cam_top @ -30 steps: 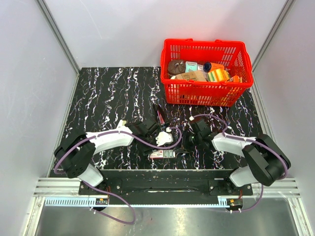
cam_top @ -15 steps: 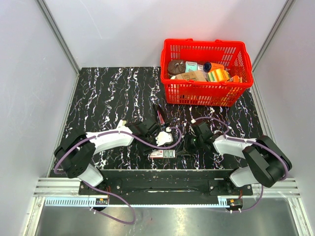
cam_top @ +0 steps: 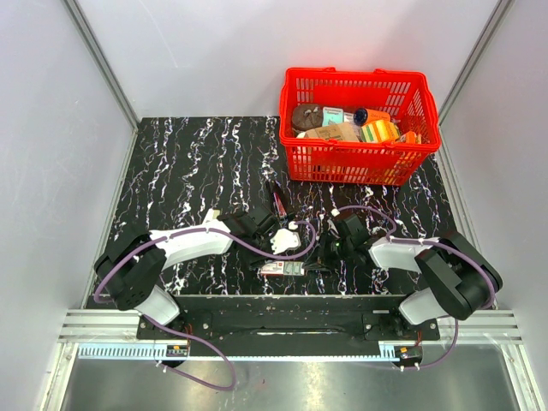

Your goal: Unload the staples from the stapler

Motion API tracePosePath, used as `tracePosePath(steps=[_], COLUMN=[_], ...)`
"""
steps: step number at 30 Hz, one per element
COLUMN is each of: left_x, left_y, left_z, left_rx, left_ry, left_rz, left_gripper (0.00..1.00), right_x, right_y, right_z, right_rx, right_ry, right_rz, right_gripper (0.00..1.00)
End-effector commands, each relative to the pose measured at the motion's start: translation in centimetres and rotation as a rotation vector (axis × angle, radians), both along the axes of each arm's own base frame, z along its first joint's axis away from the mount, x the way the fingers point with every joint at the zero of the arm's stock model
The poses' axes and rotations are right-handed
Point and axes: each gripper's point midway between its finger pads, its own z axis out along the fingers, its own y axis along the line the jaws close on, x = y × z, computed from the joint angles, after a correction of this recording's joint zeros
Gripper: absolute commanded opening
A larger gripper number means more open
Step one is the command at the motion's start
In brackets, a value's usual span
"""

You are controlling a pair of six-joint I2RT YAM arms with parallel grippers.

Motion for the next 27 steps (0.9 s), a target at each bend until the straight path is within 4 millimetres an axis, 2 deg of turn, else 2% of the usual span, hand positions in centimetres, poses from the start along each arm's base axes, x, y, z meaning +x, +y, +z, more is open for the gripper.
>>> tracePosePath(steps=[1,27], left_x=[0.8,1.1], left_y=[-0.7,-1.4], left_z=[0.5,0.3], left_rx=[-0.018,-0.018], left_ry=[-0.034,-0.024], left_rz=[0.004,-0.002], left_gripper=[0.48,0.47], right_x=[0.4,1.4], right_y=[0.5,2.6], right_z=[0.4,0.7], right_rx=[0.043,0.146], right_ry=[-0.011,-0.013], right_rz=[-0.001,0.024], right_gripper=[0.15,0.12])
